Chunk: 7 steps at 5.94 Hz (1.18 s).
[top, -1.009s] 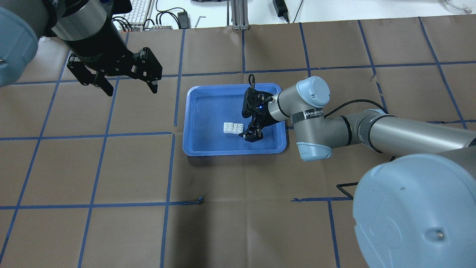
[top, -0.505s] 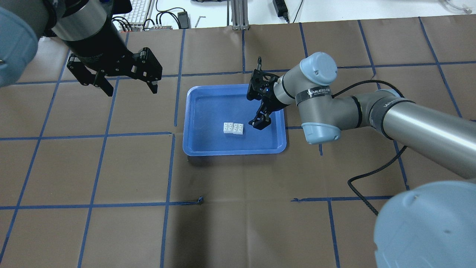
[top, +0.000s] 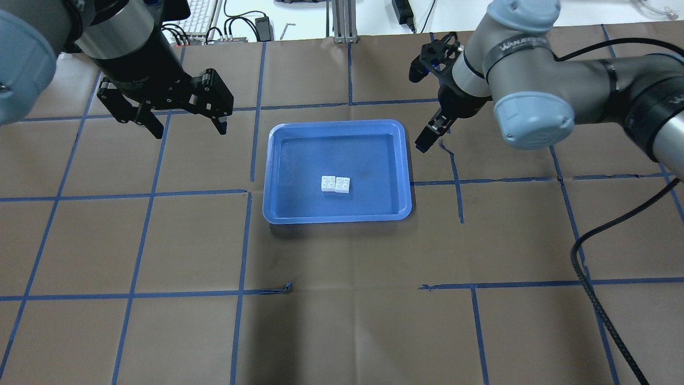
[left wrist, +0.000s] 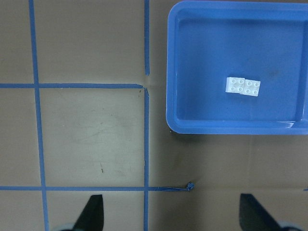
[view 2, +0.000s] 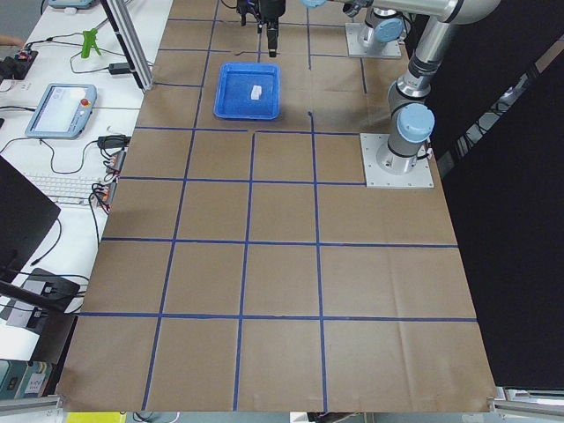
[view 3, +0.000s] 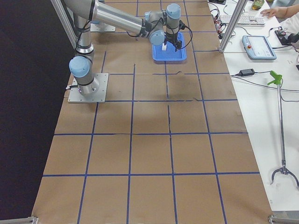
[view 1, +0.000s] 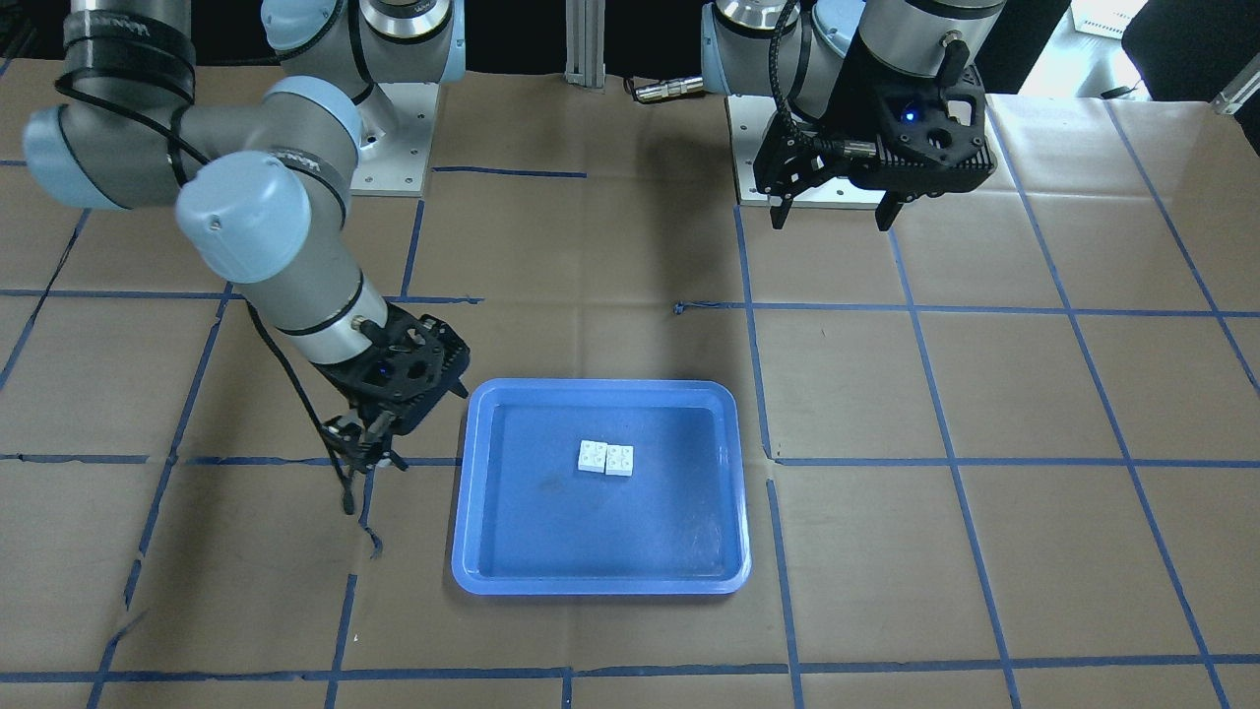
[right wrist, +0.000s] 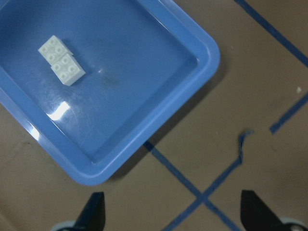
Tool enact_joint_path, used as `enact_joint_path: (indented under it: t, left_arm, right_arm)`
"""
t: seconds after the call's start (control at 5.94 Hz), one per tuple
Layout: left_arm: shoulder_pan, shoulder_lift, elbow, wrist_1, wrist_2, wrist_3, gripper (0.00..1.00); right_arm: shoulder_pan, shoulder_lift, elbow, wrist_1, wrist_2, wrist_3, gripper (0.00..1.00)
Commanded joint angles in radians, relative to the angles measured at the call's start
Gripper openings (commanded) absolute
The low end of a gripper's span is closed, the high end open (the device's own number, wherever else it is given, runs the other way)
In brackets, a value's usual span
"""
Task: Assemble white blocks and place on blue tray
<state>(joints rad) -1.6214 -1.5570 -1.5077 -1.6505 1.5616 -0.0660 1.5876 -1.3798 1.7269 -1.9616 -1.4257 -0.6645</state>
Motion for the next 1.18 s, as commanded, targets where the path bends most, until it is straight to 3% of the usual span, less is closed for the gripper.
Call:
enact_joint_path:
  t: [0.0,0.34,0.5,1.01]
  left_arm:
    - [0.0,0.0,0.0,0.0,0.0,0.0,1.0]
    - [0.0,0.0,0.0,-0.002,0.0,0.0,1.0]
    - [0.0,0.0,0.0,-0.002,0.001,0.0,1.0]
    - [0.0,0.0,0.0,-0.002,0.002,0.0,1.0]
  right_arm:
    - [-0.028,-0.111,-0.048,0.252,-0.123,0.356,1.0]
    - [-0.021,-0.119,-0.188,0.498,-0.16,0.699,1.0]
    - [-0.009,-0.146,-0.223,0.518,-0.157,0.786,1.0]
    - [0.005,-0.159,-0.22,0.507,-0.147,0.787,1.0]
